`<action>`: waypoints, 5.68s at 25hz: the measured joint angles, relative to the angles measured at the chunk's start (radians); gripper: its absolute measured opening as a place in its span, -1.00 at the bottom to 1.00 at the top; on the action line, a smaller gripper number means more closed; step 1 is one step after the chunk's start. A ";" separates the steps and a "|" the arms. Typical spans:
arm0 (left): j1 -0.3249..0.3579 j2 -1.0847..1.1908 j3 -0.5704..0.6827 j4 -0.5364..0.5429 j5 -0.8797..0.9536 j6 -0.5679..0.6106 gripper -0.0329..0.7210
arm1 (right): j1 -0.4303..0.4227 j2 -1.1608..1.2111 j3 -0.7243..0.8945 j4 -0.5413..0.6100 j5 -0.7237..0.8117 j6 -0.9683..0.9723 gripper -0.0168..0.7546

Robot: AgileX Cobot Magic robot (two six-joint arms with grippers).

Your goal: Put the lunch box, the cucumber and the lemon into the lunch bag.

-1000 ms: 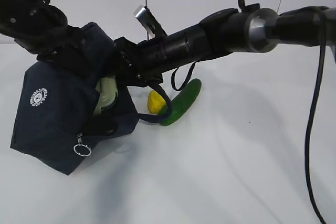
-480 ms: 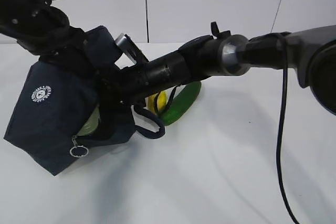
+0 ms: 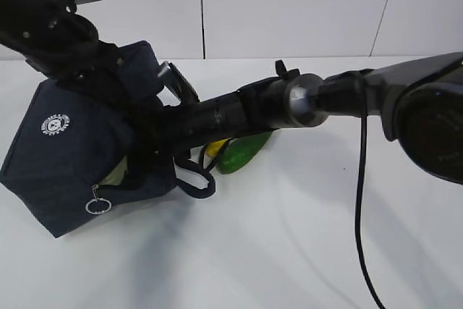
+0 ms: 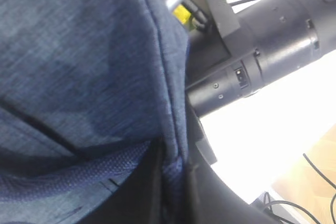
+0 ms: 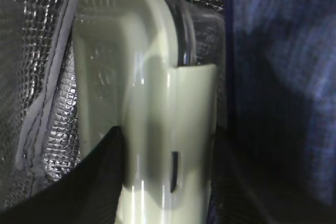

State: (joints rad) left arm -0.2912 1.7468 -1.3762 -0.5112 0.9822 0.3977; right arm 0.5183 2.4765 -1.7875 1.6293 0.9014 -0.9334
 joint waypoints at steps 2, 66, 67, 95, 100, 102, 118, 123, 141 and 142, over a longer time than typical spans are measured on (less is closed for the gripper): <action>0.000 0.007 0.000 -0.002 0.002 0.001 -0.87 | 0.001 0.004 0.000 0.012 -0.007 -0.012 -0.05; -0.002 0.017 -0.002 -0.047 0.028 0.004 -0.87 | -0.278 -0.156 -0.153 -1.274 0.214 0.560 0.31; -0.002 0.017 -0.002 -0.047 0.028 0.004 -0.87 | -0.271 -0.151 -0.153 -1.288 0.202 0.573 0.31; -0.002 0.017 -0.002 -0.046 0.030 0.004 -0.87 | -0.276 -0.131 -0.281 -0.972 0.316 0.527 -0.14; -0.002 0.017 -0.002 -0.053 0.030 0.004 -0.87 | -0.278 -0.131 -0.266 -0.869 0.317 0.517 -0.14; -0.002 0.017 -0.002 -0.063 0.028 0.004 -0.87 | -0.278 -0.131 -0.246 -0.839 0.317 0.508 -0.14; -0.002 0.017 -0.002 -0.075 -0.008 0.004 -0.87 | -0.277 -0.202 -0.060 -0.704 0.317 0.383 -0.15; -0.002 0.017 -0.002 -0.076 -0.010 0.004 -0.87 | -0.238 -0.215 0.002 -0.684 0.315 0.351 -0.15; -0.002 0.017 -0.002 -0.095 -0.010 0.004 -0.87 | -0.167 -0.145 0.009 -0.266 0.290 0.109 -0.15; -0.002 0.017 -0.002 -0.097 -0.010 0.004 -0.87 | -0.165 -0.139 0.009 -0.248 0.290 0.100 -0.15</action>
State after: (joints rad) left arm -0.2929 1.7642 -1.3779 -0.6079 0.9721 0.4020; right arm 0.3535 2.3376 -1.7781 1.3808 1.1914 -0.8338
